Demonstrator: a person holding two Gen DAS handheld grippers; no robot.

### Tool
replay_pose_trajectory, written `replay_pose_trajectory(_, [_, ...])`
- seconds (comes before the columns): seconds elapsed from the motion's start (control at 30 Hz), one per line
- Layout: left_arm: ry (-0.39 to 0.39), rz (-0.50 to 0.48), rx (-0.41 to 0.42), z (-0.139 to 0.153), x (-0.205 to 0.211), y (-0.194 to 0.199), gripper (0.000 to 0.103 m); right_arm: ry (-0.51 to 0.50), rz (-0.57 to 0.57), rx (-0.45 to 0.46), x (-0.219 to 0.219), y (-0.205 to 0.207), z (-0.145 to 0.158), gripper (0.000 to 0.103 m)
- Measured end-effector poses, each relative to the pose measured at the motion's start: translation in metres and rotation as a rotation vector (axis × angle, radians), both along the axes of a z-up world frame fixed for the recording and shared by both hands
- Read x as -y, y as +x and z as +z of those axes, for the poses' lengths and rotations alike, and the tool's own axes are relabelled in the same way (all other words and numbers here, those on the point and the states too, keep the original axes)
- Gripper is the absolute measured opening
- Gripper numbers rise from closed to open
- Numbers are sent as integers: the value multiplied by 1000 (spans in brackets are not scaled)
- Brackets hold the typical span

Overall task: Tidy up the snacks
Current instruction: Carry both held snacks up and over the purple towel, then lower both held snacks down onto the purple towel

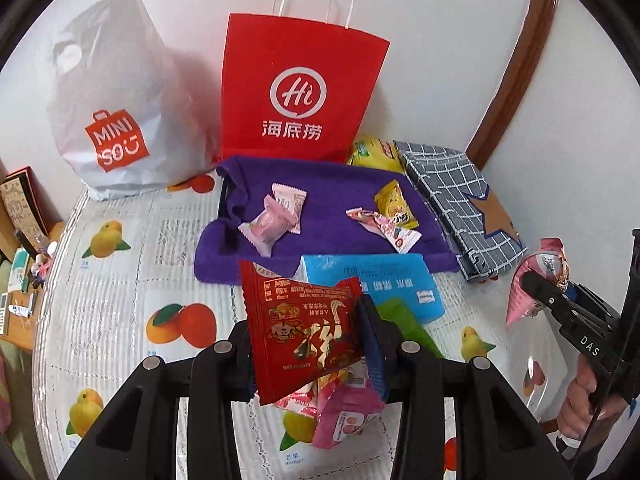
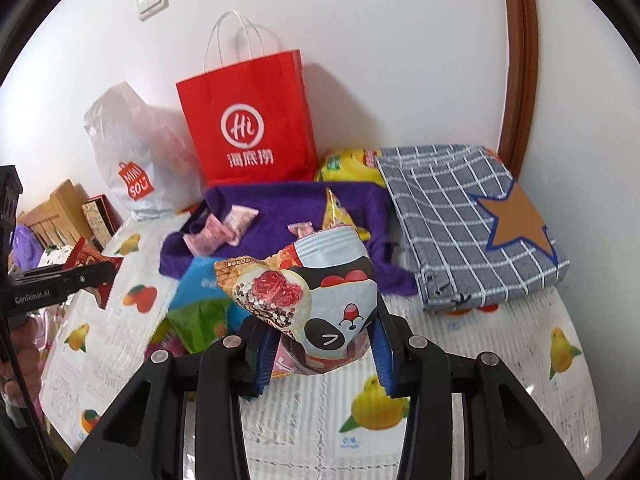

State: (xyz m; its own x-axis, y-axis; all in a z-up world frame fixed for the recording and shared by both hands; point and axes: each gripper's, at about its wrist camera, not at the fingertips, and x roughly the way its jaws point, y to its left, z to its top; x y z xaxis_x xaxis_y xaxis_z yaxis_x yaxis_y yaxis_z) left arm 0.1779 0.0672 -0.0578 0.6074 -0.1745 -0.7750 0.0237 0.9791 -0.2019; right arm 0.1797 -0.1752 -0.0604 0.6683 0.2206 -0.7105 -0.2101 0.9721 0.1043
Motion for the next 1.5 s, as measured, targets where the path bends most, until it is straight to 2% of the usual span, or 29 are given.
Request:
replay_pose_trajectory(0.47, [-25, -8, -5, 11, 2, 25, 39, 8, 29, 35, -19, 27, 22, 41])
replay_pose_trajectory(1.0, [-6, -2, 4, 28, -10, 98, 39, 27, 72, 67, -51, 109, 44, 40])
replay_pose_trajectory(1.27, [-5, 2, 1, 23, -15, 142, 39, 28, 91, 45, -64, 153, 31, 40])
replay_pose_trajectory(1.5, [-23, -12, -33, -10, -14, 169, 39, 31, 98, 8, -67, 190, 3, 40])
